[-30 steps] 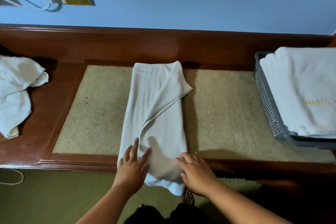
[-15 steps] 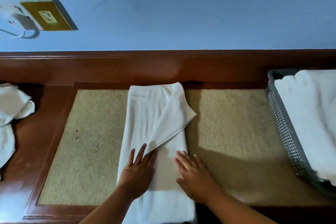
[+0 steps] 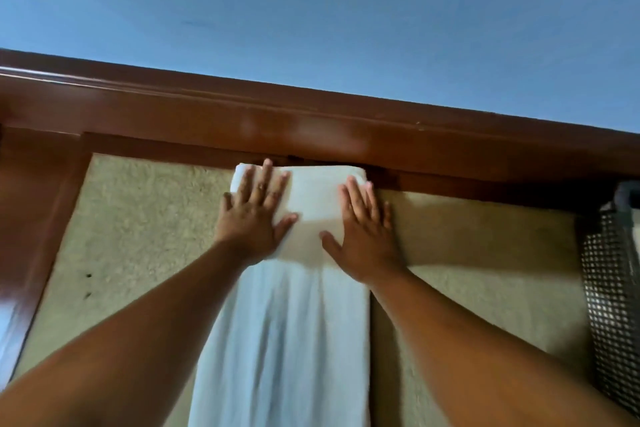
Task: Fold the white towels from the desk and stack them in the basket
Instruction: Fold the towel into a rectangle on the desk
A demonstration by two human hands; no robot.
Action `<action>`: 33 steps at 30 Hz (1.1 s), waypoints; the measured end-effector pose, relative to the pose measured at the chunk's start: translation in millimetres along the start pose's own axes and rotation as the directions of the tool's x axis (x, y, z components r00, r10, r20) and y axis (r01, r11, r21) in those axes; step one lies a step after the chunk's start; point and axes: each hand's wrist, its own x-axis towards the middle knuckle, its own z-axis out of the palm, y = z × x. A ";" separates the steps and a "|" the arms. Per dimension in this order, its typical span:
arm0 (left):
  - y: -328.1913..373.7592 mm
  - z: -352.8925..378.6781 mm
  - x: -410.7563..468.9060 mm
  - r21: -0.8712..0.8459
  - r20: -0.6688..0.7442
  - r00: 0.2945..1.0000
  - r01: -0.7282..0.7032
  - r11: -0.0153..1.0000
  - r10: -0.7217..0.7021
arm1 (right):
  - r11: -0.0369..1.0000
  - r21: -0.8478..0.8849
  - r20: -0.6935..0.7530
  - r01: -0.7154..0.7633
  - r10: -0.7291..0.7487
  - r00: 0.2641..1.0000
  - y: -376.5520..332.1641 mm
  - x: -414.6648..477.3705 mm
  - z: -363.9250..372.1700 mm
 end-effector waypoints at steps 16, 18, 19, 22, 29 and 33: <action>15.0 17.0 -127.6 -0.235 0.036 0.987 0.163 0.958 -0.158 | 0.965 0.037 0.335 -0.261 0.234 0.913 -10.7 -90.2 -23.1; 15.2 31.7 -180.1 -0.313 0.065 0.978 0.210 0.926 -0.199 | 0.966 0.010 0.357 -0.258 0.237 0.903 -13.7 -134.6 -18.2; 14.0 40.7 -210.7 -0.359 0.073 0.971 0.238 0.902 -0.227 | 0.969 -0.007 0.359 -0.247 0.233 0.904 -15.4 -161.4 -14.8; 2.7 66.3 -286.2 -0.488 0.102 0.953 0.297 0.821 -0.284 | 0.954 0.019 0.362 -0.300 0.273 0.891 -19.7 -226.0 -4.0; 9.1 107.7 -447.5 -0.558 0.041 0.919 0.347 0.754 -0.393 | 0.837 0.084 0.469 -0.540 0.445 0.763 -49.3 -370.8 42.7; 25.4 125.1 -459.3 -0.752 0.448 0.675 0.639 0.160 -0.587 | 0.385 0.388 0.695 -0.838 0.475 0.540 -58.2 -413.9 89.5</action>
